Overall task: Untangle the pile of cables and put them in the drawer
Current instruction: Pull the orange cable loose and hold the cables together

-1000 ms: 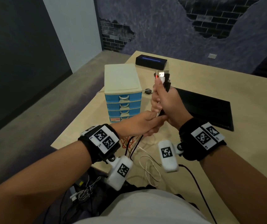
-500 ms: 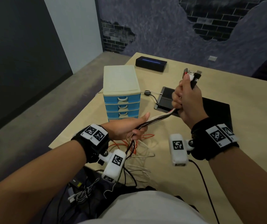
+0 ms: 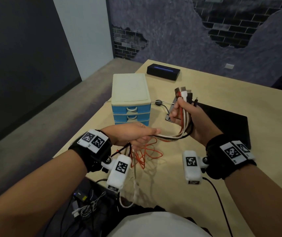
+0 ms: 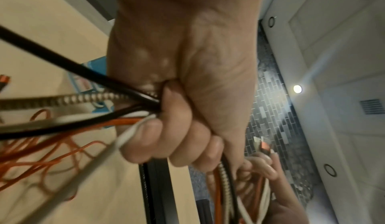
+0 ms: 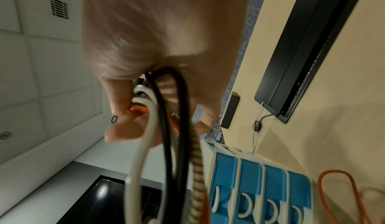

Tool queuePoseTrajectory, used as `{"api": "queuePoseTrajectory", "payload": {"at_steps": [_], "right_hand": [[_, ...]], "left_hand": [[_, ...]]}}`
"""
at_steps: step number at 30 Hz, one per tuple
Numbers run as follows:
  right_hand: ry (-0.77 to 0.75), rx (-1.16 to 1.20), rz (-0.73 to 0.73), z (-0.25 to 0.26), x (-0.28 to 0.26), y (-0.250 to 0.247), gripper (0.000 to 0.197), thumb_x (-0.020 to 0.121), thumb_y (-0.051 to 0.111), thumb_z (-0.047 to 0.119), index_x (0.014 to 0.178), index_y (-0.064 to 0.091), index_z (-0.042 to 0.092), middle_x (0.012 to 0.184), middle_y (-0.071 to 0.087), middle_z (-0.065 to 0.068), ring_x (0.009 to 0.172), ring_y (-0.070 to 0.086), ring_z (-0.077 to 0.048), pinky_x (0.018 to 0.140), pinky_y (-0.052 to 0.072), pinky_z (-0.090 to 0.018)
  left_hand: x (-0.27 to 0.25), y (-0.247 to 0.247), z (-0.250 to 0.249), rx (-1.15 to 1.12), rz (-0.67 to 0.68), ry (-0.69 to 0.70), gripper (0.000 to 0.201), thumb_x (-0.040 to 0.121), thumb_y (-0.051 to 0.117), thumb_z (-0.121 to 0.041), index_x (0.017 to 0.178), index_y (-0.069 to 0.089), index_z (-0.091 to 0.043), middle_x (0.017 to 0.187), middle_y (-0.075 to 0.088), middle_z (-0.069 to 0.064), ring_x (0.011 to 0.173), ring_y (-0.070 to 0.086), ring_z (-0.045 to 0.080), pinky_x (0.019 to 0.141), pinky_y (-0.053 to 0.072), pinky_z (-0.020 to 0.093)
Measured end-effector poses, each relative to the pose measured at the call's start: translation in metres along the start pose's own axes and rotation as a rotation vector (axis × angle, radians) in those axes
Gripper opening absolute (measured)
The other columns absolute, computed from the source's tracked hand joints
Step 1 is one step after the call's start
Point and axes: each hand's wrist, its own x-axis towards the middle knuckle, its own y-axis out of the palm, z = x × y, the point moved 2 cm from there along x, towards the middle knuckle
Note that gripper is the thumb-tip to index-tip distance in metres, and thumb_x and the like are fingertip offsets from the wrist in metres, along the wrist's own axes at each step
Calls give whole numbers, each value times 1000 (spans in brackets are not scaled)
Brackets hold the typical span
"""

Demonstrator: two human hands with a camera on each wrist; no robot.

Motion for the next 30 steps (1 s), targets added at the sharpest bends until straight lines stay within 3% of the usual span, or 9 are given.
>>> {"api": "queuePoseTrajectory", "payload": {"at_steps": [4,7,9,12,15,19,22,27,30], "right_hand": [[80,-14,55,-6,-2,7,27,101,47,30,90,63,11,101,75,-7,106,69,-16,97,51,-36],[158,-60,92,-12,-3,11,29,102,47,30,106,65,7,111,73,-10,111,67,-17,94,55,-35],[200,-85,113,-17,-3,13,30,101,50,30,115,65,8,115,72,-11,113,66,-20,94,54,-37],[247,-130,100,-27,-3,19,30,99,54,29,114,66,7,104,74,-11,90,71,-17,73,58,-28],[246,-156,65,-33,-7,24,23,98,56,27,95,62,6,60,52,-3,46,45,-8,42,37,-18],[216,-204,55,-37,-10,29,32,100,53,27,117,59,1,82,64,-19,49,59,-11,50,50,-23],[243,-199,104,-38,-12,31,36,99,55,30,122,56,2,98,62,-36,88,72,-39,77,61,-43],[261,-323,209,-31,-16,30,32,102,48,29,110,58,0,82,71,-16,58,60,-13,51,53,-25],[272,-411,281,-26,-17,28,33,102,48,31,104,61,1,81,69,-12,57,52,-12,53,47,-25]], "left_hand": [[-1,-8,-12,192,-74,-19,55,90,56,-48,48,33,-21,44,26,-3,41,23,15,53,33,28],[1,-11,-21,368,-125,22,55,89,58,-49,49,34,-20,41,30,-6,42,30,14,58,35,28],[3,-12,-25,476,-127,41,52,90,58,-47,55,41,-12,40,31,-11,40,34,9,51,36,17],[7,-13,-30,606,-126,96,44,90,60,-41,72,62,0,38,39,-15,38,39,1,45,31,7],[8,-13,-37,665,-147,212,18,88,65,-35,75,70,-23,42,50,-23,41,46,-6,46,30,4],[16,-15,-29,736,-218,269,21,83,68,-43,84,74,-23,57,63,-16,48,50,-5,52,35,14],[23,-17,-21,753,-250,260,28,81,68,-48,89,75,-21,70,71,0,53,51,1,58,41,23],[22,-11,-21,649,-132,242,25,86,63,-46,73,73,-28,57,64,-6,48,50,2,51,39,13],[18,-12,-16,469,-6,113,58,84,54,-63,82,69,-7,66,58,11,54,45,13,56,40,20]]}}
